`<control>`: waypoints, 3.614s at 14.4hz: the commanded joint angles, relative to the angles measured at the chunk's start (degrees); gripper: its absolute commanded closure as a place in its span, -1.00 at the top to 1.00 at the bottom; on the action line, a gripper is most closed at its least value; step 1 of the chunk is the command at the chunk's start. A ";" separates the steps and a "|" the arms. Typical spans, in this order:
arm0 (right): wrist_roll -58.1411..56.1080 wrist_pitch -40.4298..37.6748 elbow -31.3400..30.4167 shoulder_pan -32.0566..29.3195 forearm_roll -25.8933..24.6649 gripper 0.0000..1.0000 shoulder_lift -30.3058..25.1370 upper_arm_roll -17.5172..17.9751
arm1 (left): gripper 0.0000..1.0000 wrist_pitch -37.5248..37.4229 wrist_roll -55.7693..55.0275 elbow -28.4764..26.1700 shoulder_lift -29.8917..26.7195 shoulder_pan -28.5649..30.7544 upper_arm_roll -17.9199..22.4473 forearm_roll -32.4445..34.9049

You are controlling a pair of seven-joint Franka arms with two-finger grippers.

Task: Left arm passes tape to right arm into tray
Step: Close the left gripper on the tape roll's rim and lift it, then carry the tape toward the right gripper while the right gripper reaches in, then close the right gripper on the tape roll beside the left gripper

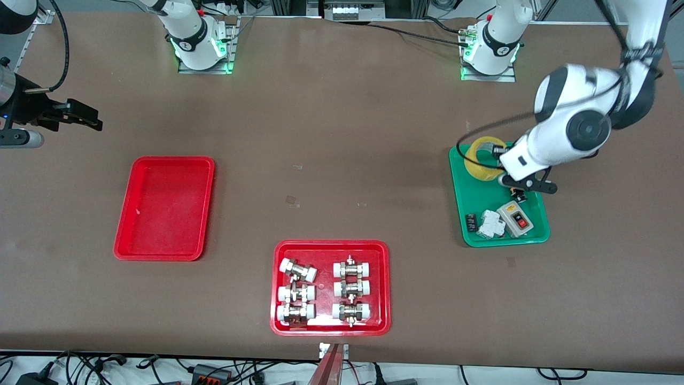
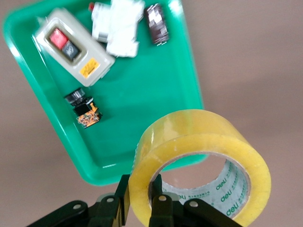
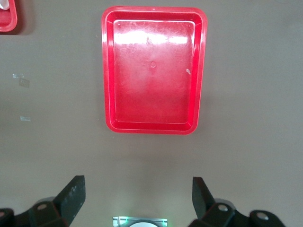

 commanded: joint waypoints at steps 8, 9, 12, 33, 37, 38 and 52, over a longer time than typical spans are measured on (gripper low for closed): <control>-0.25 -3.26 0.16 1.56 22.75 1.00 9.22 -0.25 | -1.00 -0.17 -0.99 24.62 14.33 -2.00 -9.68 -19.90; -1.04 -2.38 0.16 1.82 27.93 1.00 12.11 -0.17 | -1.00 3.60 -2.12 24.72 15.92 -4.63 -9.60 -20.42; -1.13 2.44 0.33 7.34 32.81 1.00 15.38 -0.17 | -1.00 11.53 -4.06 24.98 20.49 -8.06 -9.68 -22.17; -19.76 27.67 13.34 26.87 61.03 1.00 34.20 -0.17 | -1.00 23.94 -12.86 24.81 24.99 -12.65 -9.60 -24.82; -19.76 29.97 13.34 28.72 62.96 1.00 34.82 -0.17 | -1.00 23.94 -12.77 24.81 24.99 -12.39 -9.60 -24.74; -19.76 29.97 13.34 28.72 62.96 1.00 34.82 -0.17 | -1.00 23.94 -12.77 24.81 25.07 -12.47 -9.60 -24.74; -19.94 29.18 12.73 29.42 62.52 0.93 34.73 -0.25 | -0.97 23.77 -12.77 24.81 24.99 -12.39 -9.60 -24.82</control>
